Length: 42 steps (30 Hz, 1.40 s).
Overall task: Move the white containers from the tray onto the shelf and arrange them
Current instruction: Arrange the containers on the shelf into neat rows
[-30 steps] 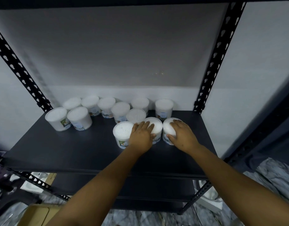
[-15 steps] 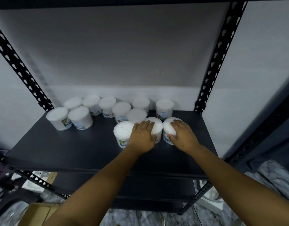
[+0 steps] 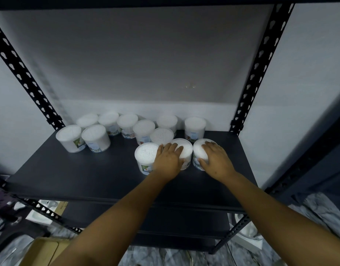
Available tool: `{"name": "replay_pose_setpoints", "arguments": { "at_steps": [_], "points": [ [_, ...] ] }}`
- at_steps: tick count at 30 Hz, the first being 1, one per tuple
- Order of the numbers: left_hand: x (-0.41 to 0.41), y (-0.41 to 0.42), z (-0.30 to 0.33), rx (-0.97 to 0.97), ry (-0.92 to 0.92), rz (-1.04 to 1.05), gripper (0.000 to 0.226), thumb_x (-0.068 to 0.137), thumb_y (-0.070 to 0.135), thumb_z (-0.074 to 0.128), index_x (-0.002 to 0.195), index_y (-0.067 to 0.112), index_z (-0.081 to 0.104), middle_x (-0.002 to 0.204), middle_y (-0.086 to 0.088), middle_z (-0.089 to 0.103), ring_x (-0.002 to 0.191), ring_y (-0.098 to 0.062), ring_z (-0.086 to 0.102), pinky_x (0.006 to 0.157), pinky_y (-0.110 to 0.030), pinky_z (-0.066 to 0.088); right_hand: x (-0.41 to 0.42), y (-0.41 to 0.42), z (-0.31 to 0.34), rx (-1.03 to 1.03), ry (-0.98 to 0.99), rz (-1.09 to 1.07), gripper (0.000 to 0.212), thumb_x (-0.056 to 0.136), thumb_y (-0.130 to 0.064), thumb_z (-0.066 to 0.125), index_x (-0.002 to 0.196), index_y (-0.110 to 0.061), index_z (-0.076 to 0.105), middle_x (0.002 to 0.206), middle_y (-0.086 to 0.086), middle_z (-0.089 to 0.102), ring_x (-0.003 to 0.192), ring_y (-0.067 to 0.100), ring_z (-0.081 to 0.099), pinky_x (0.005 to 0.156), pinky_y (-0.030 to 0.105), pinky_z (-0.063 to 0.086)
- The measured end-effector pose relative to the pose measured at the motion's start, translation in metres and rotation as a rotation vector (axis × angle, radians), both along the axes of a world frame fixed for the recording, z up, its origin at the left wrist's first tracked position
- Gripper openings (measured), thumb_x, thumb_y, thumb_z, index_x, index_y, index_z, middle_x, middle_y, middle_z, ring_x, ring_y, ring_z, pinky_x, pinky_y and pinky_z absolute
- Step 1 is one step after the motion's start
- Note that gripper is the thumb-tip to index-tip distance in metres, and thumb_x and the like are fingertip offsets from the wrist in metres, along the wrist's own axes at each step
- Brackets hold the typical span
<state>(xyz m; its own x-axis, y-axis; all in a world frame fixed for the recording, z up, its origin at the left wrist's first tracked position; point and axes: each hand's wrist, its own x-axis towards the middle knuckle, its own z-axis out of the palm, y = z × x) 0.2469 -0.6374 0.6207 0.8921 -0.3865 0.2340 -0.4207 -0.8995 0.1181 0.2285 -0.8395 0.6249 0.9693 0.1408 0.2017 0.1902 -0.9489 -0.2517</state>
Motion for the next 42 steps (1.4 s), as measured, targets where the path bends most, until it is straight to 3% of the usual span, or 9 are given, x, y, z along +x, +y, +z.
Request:
{"name": "replay_pose_setpoints", "arguments": {
  "at_steps": [4, 11, 42],
  "points": [
    [0.003, 0.004, -0.007, 0.009, 0.043, -0.018, 0.051, 0.098, 0.034, 0.043, 0.146, 0.022, 0.032, 0.155, -0.003, 0.029, 0.145, -0.026, 0.018, 0.117, -0.044, 0.003, 0.001, -0.001, 0.0, 0.004, 0.009, 0.003, 0.058, 0.089, -0.036, 0.058, 0.138, -0.01, 0.043, 0.147, 0.01, 0.041, 0.137, 0.024, 0.034, 0.114, 0.033, 0.018],
    [0.001, 0.003, -0.004, -0.03, 0.006, 0.003, 0.052, 0.095, 0.041, 0.045, 0.142, 0.019, 0.039, 0.149, -0.007, 0.036, 0.139, -0.025, 0.027, 0.117, -0.041, 0.006, 0.003, -0.001, 0.001, 0.016, 0.037, -0.003, 0.06, 0.09, -0.037, 0.057, 0.141, -0.011, 0.04, 0.149, 0.008, 0.038, 0.138, 0.023, 0.031, 0.115, 0.032, 0.016],
    [-0.001, 0.013, -0.001, -0.054, 0.073, 0.007, 0.056, 0.096, 0.046, 0.042, 0.147, 0.024, 0.032, 0.155, -0.001, 0.028, 0.144, -0.021, 0.019, 0.118, -0.04, 0.006, 0.0, 0.001, 0.001, 0.021, 0.014, 0.015, 0.061, 0.089, -0.039, 0.058, 0.139, -0.01, 0.041, 0.148, 0.01, 0.039, 0.138, 0.024, 0.032, 0.115, 0.033, 0.017]
  ]
}}
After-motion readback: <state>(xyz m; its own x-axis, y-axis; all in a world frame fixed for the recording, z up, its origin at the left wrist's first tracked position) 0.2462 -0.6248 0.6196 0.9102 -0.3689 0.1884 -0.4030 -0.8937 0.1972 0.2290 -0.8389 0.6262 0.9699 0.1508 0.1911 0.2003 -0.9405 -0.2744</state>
